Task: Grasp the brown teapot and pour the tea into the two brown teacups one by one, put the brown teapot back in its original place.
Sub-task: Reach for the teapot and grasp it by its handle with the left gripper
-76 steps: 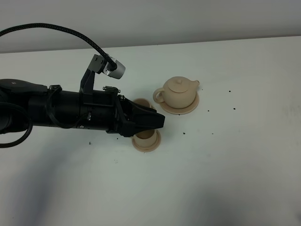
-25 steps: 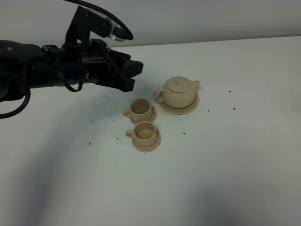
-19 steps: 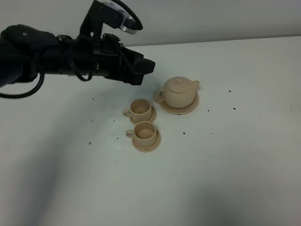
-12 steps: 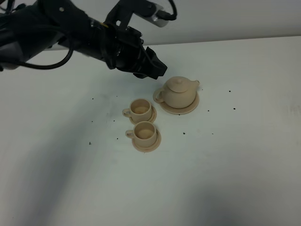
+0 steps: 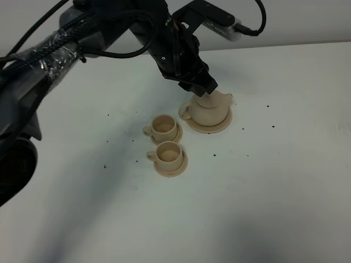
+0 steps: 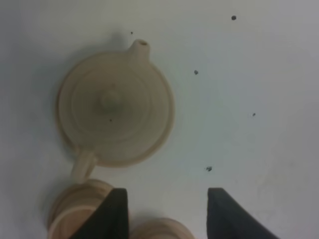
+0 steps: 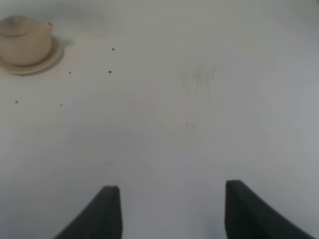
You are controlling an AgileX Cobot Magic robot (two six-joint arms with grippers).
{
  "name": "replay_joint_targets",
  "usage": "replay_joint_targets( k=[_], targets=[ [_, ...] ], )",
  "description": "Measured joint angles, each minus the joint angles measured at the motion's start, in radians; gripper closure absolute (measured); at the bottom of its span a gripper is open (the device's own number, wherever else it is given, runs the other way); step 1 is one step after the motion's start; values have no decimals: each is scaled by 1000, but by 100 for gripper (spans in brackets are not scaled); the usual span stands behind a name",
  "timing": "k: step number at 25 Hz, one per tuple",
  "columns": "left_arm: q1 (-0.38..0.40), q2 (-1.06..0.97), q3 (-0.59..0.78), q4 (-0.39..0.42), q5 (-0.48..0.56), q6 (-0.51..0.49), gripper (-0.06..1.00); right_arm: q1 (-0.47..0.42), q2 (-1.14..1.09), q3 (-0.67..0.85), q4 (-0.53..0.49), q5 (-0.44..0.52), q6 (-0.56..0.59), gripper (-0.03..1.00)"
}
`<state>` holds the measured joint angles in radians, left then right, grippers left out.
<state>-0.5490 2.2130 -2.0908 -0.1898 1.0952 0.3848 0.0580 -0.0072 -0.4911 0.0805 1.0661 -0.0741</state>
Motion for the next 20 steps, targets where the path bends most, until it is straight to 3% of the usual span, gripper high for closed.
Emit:
replay_joint_targets(
  k=[5, 20],
  targets=[
    [0, 92, -81, 104, 87, 15, 53, 0, 0, 0, 1, 0, 0, 48],
    [40, 153, -97, 115, 80, 271, 53, 0, 0, 0, 26, 0, 0, 48]
  ],
)
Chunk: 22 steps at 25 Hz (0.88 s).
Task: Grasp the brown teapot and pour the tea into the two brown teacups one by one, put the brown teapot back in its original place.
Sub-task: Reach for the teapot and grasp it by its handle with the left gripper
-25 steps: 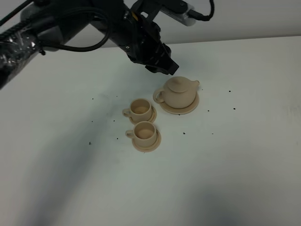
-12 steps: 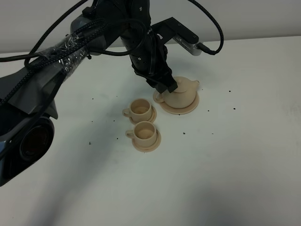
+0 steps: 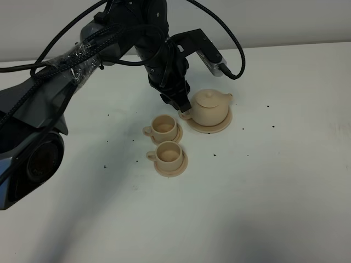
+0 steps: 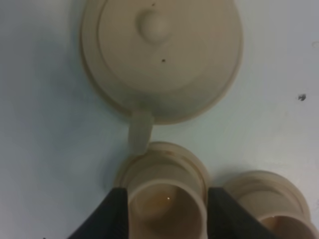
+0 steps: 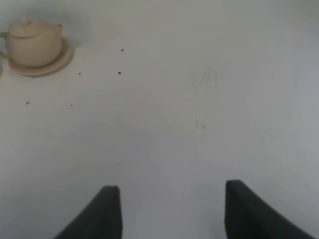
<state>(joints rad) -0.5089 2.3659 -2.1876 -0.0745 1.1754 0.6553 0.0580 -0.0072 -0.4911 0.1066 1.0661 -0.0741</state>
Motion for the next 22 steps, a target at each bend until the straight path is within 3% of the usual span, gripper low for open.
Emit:
replay_joint_targets(
  k=[22],
  targets=[
    [6, 98, -7, -38, -169, 48, 53, 0, 0, 0, 7, 0, 0, 48]
  ],
)
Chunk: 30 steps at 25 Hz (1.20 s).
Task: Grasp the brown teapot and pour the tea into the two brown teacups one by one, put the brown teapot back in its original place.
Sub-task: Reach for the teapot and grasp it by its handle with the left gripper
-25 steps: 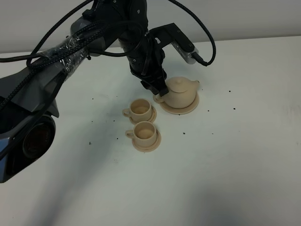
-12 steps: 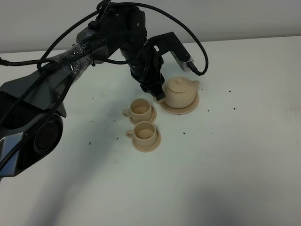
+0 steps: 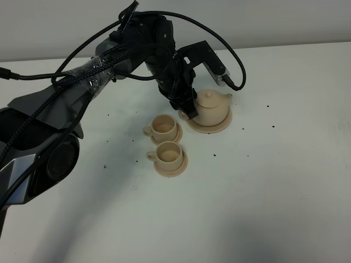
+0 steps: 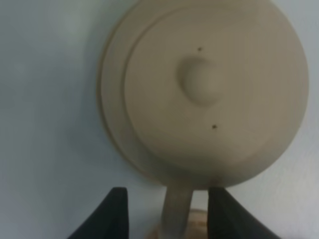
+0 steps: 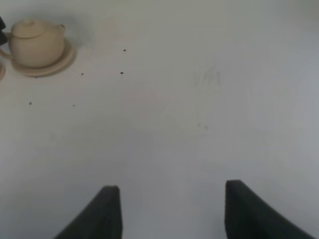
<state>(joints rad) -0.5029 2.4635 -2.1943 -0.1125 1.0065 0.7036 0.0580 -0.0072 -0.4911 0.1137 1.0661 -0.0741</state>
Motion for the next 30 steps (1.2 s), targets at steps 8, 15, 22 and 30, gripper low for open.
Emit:
replay_joint_targets(
  k=[8, 15, 22, 30],
  targets=[
    [0, 10, -2, -21, -5, 14, 53, 0, 0, 0, 0, 0, 0, 48],
    [0, 15, -4, -29, 0, 14, 60, 0, 0, 0, 0, 0, 0, 48],
    [0, 17, -5, -35, 6, 17, 68, 0, 0, 0, 0, 0, 0, 48],
    [0, 17, -7, -34, 11, 17, 69, 0, 0, 0, 0, 0, 0, 48]
  ],
)
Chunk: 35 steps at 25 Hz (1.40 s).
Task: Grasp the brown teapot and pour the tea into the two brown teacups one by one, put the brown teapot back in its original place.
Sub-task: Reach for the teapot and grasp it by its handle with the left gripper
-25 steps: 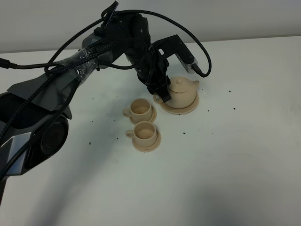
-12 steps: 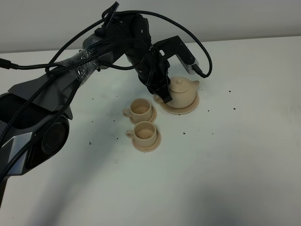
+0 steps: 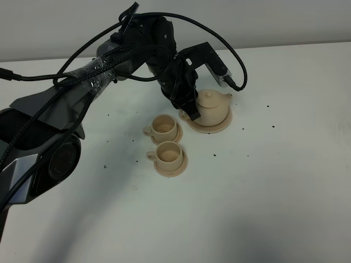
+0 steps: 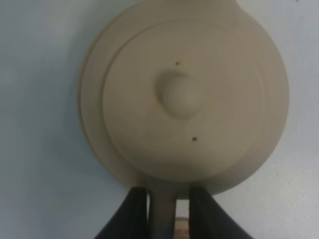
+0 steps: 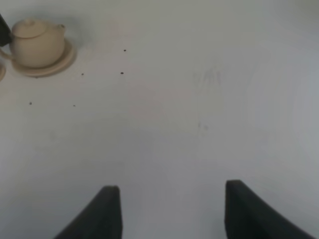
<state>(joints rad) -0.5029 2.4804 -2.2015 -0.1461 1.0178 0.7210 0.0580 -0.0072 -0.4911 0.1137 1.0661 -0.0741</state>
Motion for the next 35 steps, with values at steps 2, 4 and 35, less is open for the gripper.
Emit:
replay_joint_targets(
  k=[2, 4, 35],
  targets=[
    [0, 0, -1, 5, 2, -6, 69, 0, 0, 0, 0, 0, 0, 48],
    [0, 0, -1, 8, 4, -17, 69, 0, 0, 0, 0, 0, 0, 48],
    [0, 18, -1, 31, -5, -26, 69, 0, 0, 0, 0, 0, 0, 48]
  ],
)
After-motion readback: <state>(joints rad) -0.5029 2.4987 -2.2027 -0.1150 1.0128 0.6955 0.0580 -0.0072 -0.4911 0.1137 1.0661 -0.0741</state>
